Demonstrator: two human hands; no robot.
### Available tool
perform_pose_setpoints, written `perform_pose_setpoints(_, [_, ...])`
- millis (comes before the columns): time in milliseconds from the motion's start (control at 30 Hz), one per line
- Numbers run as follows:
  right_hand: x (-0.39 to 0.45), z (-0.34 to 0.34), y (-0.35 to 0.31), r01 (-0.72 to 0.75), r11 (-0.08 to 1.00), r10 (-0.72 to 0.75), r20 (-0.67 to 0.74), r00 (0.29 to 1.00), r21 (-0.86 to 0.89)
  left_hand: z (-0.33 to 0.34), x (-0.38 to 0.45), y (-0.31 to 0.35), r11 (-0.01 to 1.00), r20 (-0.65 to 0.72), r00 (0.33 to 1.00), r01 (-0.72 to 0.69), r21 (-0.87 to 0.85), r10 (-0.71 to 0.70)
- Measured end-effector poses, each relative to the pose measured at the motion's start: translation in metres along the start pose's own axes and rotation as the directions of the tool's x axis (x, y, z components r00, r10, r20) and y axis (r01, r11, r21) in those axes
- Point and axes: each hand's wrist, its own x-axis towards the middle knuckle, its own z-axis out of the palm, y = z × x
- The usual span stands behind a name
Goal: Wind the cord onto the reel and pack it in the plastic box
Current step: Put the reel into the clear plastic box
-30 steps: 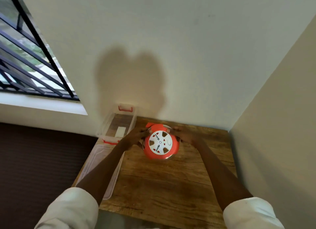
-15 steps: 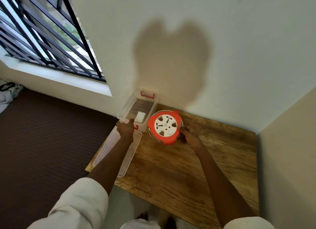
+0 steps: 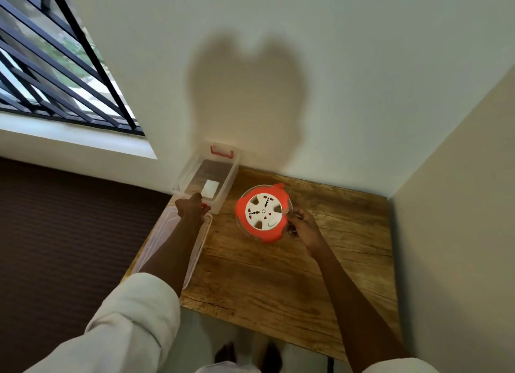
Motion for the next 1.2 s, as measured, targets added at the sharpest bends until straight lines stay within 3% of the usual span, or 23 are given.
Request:
perform_pose_setpoints(100, [-0.006, -0.009, -0.006, 0.032, 0.997, -0.031, -0.023, 0.999, 0.077, 0.004, -0.013, -0.014, 0.999, -0.002, 0.999, -0.044, -0.030, 0.044])
perform_pose_setpoints(200, [-0.010, -0.013, -0.018, 0.099, 0.984, -0.096, -0.027, 0.995, 0.147, 0.014, -0.032, -0.024, 0.991, 0.053, 0.992, -0.115, 0.073, 0.111])
perform_pose_setpoints(333, [-0.020, -0.018, -0.041, 0.204, 0.962, -0.193, -0.077, 0.978, 0.183, 0.022, -0.045, -0.038, 0.982, 0.211, 0.965, -0.175, 0.066, 0.157])
perform_pose_setpoints(433, [-0.030, -0.024, -0.057, 0.263, 0.951, -0.244, -0.127, 0.961, 0.162, 0.025, -0.051, -0.044, 0.958, 0.367, 0.915, -0.240, 0.159, 0.169])
perform_pose_setpoints(633, [-0.030, -0.048, -0.061, 0.309, 0.949, -0.316, -0.199, 0.927, -0.070, 0.032, -0.064, -0.047, 0.852, 0.586, 0.808, -0.350, 0.390, 0.063])
perform_pose_setpoints(933, [-0.022, -0.071, -0.051, 0.238, 0.850, -0.286, -0.033, 0.958, -0.470, 0.029, -0.064, -0.044, 0.726, 0.681, 0.731, -0.449, 0.521, -0.036])
perform_pose_setpoints(1067, [-0.013, -0.065, -0.048, 0.199, 0.795, -0.211, 0.045, 0.976, -0.573, 0.026, -0.059, -0.044, 0.709, 0.658, 0.753, -0.468, 0.527, 0.007])
perform_pose_setpoints(1200, [-0.004, -0.056, -0.046, 0.151, 0.782, -0.135, 0.073, 0.988, -0.605, 0.021, -0.056, -0.050, 0.683, 0.673, 0.732, -0.547, 0.484, 0.110])
